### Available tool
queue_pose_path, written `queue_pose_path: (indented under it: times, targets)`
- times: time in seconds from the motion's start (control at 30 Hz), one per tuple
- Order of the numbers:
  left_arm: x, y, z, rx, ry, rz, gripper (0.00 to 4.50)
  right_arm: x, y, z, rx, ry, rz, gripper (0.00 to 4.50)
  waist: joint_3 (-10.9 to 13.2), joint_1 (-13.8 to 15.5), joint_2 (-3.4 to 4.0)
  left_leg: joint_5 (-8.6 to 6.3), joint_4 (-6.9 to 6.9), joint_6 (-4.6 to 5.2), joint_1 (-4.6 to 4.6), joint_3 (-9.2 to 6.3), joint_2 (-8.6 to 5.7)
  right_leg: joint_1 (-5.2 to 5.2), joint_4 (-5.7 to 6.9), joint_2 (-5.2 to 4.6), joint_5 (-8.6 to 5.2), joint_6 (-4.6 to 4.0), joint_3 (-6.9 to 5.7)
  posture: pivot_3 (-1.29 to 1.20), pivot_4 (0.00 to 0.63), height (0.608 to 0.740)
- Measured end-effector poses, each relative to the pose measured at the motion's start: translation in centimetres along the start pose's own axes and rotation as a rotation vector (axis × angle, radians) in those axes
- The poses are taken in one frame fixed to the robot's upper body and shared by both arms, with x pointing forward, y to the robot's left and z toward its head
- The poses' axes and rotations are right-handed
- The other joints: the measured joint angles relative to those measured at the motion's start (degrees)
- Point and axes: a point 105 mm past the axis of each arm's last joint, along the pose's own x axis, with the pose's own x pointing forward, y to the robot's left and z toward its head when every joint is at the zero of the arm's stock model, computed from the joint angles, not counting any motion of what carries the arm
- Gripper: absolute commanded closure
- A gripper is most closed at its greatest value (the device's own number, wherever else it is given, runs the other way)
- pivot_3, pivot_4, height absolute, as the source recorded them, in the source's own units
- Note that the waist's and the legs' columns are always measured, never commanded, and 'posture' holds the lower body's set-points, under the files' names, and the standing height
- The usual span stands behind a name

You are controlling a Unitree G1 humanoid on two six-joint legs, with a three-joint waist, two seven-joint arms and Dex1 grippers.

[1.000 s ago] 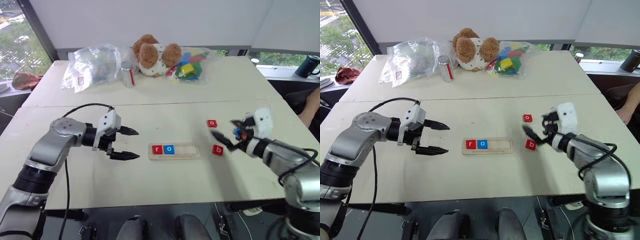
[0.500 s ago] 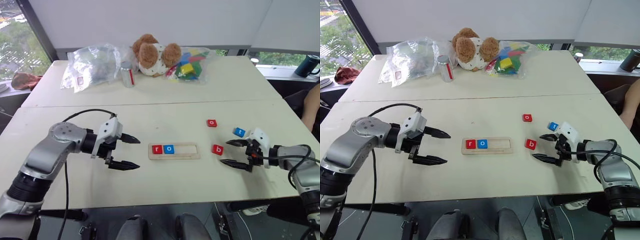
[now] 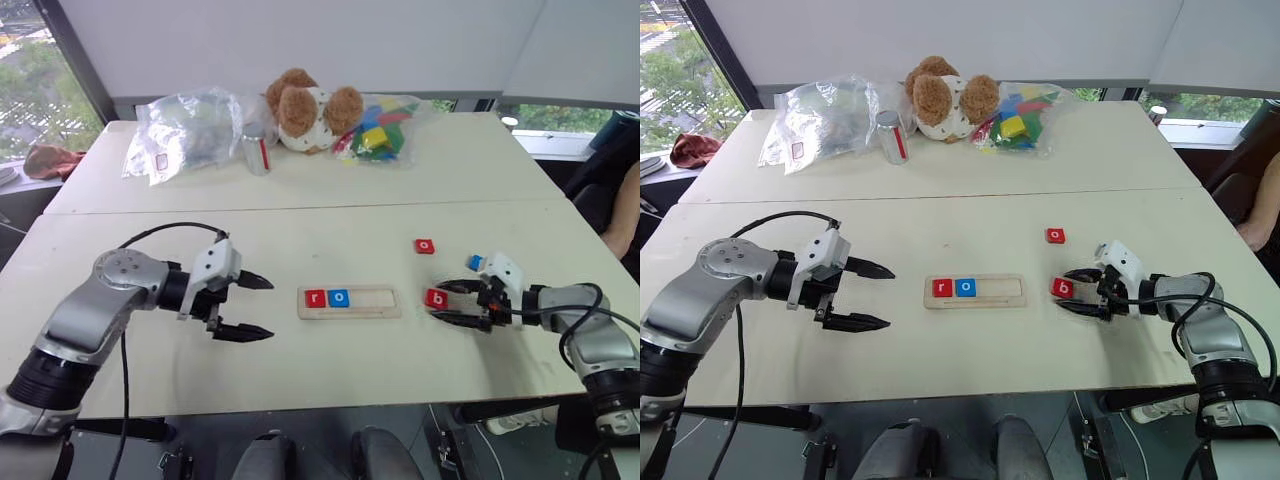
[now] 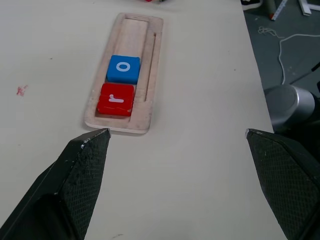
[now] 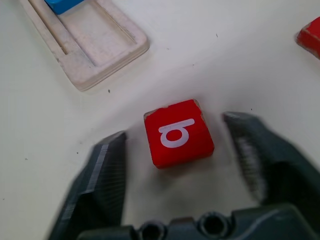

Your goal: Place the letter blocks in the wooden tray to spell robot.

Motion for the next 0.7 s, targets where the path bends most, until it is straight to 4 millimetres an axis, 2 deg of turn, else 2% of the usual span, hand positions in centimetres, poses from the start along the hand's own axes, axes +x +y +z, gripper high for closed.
queue_pose_path:
  times: [0.03, 0.17, 0.23, 0.3, 0.33, 0.43, 0.5, 0.57, 0.7]
  targets:
    - [0.0, 0.0, -0.1, -0.003, 0.0, 0.002, 0.0, 0.0, -0.1, 0.1, -0.005, -0.003, 0.001, 3.35, 0.0, 0.0, 0.0, 0.0, 0.0, 0.0, 0.0, 0.0, 0.0, 0.0, 0.0, 0.0, 0.0, 0.0, 0.0, 0.0, 0.15, 0.74]
    - [-0.1, 0.2, -0.2, -0.007, 0.003, 0.009, 0.0, 0.1, -0.6, 0.7, -0.017, -0.01, -0.003, 3.34, 0.0, -0.1, 0.0, 0.0, 0.0, 0.0, 0.0, 0.0, 0.0, 0.0, 0.0, 0.0, 0.0, 0.0, 0.0, 0.0, 0.15, 0.74]
    - [-0.2, 0.3, -0.5, -0.008, 0.013, 0.017, 0.0, 0.3, -0.9, 1.8, -0.038, -0.021, 0.01, 3.34, 0.0, -0.1, 0.01, 0.0, 0.0, 0.0, 0.0, 0.01, 0.0, -0.02, 0.01, 0.0, 0.0, 0.0, 0.0, 0.0, 0.15, 0.74]
    - [-0.4, 0.5, -0.6, -0.004, 0.022, 0.025, 0.0, 0.7, -1.2, 3.3, -0.053, -0.03, 0.04, 3.34, 0.0, -0.3, 0.03, 0.01, -0.01, -0.01, -0.01, 0.01, 0.0, -0.05, 0.02, 0.0, 0.0, 0.0, 0.01, 0.0, 0.15, 0.74]
    - [-0.5, 0.6, -0.8, -0.005, 0.028, 0.028, 0.0, 1.2, -1.1, 4.7, -0.07, -0.039, 0.083, 3.34, 0.0, -0.4, 0.03, 0.01, -0.01, -0.01, -0.01, 0.01, 0.01, -0.08, 0.05, 0.01, 0.0, 0.0, 0.02, 0.0, 0.15, 0.74]
    - [-0.6, 0.7, -0.9, 0.009, 0.042, 0.034, 0.0, 2.8, -0.1, 8.4, -0.146, -0.072, 0.205, 3.34, 0.0, -0.3, 0.03, 0.01, -0.04, -0.02, -0.02, 0.0, 0.03, -0.14, 0.07, 0.03, 0.0, 0.0, -0.02, 0.0, 0.15, 0.74]
    - [-0.6, 0.8, -0.9, 0.013, 0.045, 0.034, 0.0, 4.4, 0.9, 10.1, -0.203, -0.074, 0.293, 3.34, 0.0, -0.2, 0.03, 0.01, -0.04, -0.02, -0.05, 0.0, 0.03, -0.16, 0.07, 0.03, 0.0, 0.0, -0.03, 0.0, 0.15, 0.74]
    - [-0.6, 0.8, -1.0, 0.011, 0.048, 0.036, 0.0, 5.7, 1.7, 10.3, -0.235, -0.05, 0.352, 3.34, 0.0, 0.2, 0.03, 0.01, -0.02, -0.02, -0.11, -0.04, 0.0, -0.17, 0.05, -0.02, 0.0, 0.0, -0.1, 0.0, 0.15, 0.74]
    - [-0.5, 0.7, -1.4, -0.002, 0.051, 0.047, 0.0, 7.4, 2.8, 9.2, -0.26, 0.006, 0.415, 3.34, 0.0, 0.3, 0.02, 0.01, -0.01, -0.02, -0.21, -0.03, -0.18, -0.23, 0.01, -0.23, 0.0, 0.0, -0.11, 0.0, 0.15, 0.74]
